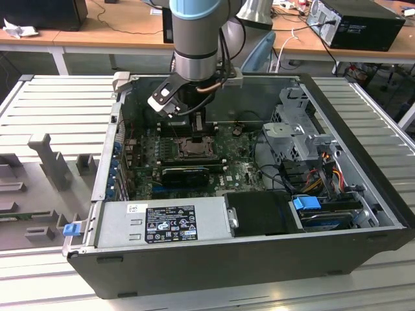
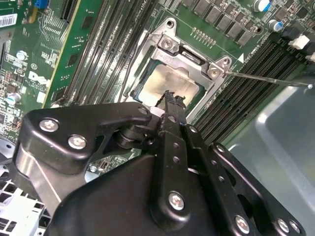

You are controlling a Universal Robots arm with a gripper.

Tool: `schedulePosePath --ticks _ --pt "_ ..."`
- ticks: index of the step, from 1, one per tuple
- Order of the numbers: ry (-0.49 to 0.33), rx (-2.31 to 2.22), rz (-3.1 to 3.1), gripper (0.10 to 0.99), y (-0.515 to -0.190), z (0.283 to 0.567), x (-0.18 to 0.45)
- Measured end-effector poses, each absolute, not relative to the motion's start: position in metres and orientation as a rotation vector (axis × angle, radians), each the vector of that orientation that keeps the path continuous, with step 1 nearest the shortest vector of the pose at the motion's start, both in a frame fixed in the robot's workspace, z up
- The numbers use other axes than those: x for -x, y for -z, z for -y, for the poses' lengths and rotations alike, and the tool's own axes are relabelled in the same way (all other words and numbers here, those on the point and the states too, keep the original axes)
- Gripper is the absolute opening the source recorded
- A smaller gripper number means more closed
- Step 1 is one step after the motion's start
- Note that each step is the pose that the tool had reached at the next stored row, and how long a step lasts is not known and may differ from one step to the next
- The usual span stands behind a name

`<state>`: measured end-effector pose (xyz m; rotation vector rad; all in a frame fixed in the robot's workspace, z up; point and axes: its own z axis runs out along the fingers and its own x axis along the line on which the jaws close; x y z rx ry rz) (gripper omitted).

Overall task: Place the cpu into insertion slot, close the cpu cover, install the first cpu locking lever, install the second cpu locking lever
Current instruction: 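Close the cpu cover, then install the first cpu locking lever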

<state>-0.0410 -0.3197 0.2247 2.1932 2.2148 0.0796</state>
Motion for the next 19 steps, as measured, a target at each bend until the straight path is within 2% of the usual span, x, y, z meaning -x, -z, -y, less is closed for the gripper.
schedulePosePath --ticks 19 --pt "-0.079 -2.193 -2.215 0.106 -0.236 0.32 0.042"
